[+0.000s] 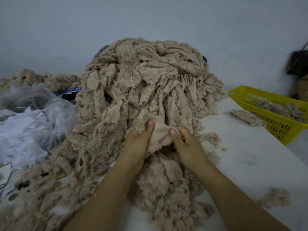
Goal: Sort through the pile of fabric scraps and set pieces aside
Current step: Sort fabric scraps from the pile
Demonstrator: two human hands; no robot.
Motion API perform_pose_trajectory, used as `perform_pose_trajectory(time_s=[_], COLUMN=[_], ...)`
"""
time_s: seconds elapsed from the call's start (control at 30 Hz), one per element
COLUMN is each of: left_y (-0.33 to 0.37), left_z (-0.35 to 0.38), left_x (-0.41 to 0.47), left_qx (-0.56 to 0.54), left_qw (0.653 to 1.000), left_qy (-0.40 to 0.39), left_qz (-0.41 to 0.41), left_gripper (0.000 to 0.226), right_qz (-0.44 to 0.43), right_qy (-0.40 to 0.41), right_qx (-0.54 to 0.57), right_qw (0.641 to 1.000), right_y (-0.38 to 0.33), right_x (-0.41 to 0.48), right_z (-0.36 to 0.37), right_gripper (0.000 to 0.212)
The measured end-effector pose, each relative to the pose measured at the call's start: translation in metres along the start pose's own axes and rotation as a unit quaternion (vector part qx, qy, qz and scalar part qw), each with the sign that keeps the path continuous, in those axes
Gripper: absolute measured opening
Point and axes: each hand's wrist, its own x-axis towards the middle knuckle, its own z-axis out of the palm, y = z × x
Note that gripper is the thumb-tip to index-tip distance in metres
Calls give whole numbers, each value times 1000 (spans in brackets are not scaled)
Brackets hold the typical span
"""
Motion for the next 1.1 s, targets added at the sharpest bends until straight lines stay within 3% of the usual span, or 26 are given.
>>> perform_pose_trajectory(time_s=[0.23, 0.33, 0.43, 0.53, 0.6, 0.67, 0.77, 0.87, 1.0, 1.03, 1.1], left_y=[5, 7, 11, 16, 16, 14, 12, 13, 15, 16, 17], left_z=[2, 4, -4, -18, -25, -30, -32, -29, -24, -23, -23], left_x=[-4, -9, -6, -2, 0, 1, 3, 2, -4, -5, -5], left_qx=[-74, -86, -196, -339, -394, -425, -450, -450, -442, -444, -458], left_qw=[992, 987, 973, 936, 915, 901, 887, 884, 885, 883, 872], left_qy=[-104, -132, -114, -85, -62, -50, -59, -87, -111, -117, -144], left_qz=[-21, -32, -36, -43, -58, -72, -81, -89, -95, -96, -96], left_gripper=[35, 26, 27, 39, 40, 48, 62, 54, 36, 38, 58], right_qz=[104, 154, 159, 184, 189, 105, 7, -40, -100, -111, -132], right_qy=[50, 163, 218, 190, 161, 130, 101, 19, -118, -126, -98], right_qx=[137, 234, 204, 169, 87, 14, -49, -74, -155, -169, -191], right_qw=[984, 946, 941, 950, 965, 986, 994, 996, 976, 971, 968], right_y=[2, 6, 14, 11, 3, 0, -1, -1, 0, 0, -1], right_x=[7, 15, 18, 15, 10, 5, 3, 1, -6, -7, -6], right_z=[11, -12, -41, -32, -19, -14, -13, -6, 12, 15, 17], right_gripper=[34, 31, 32, 39, 58, 64, 41, 9, 56, 59, 44])
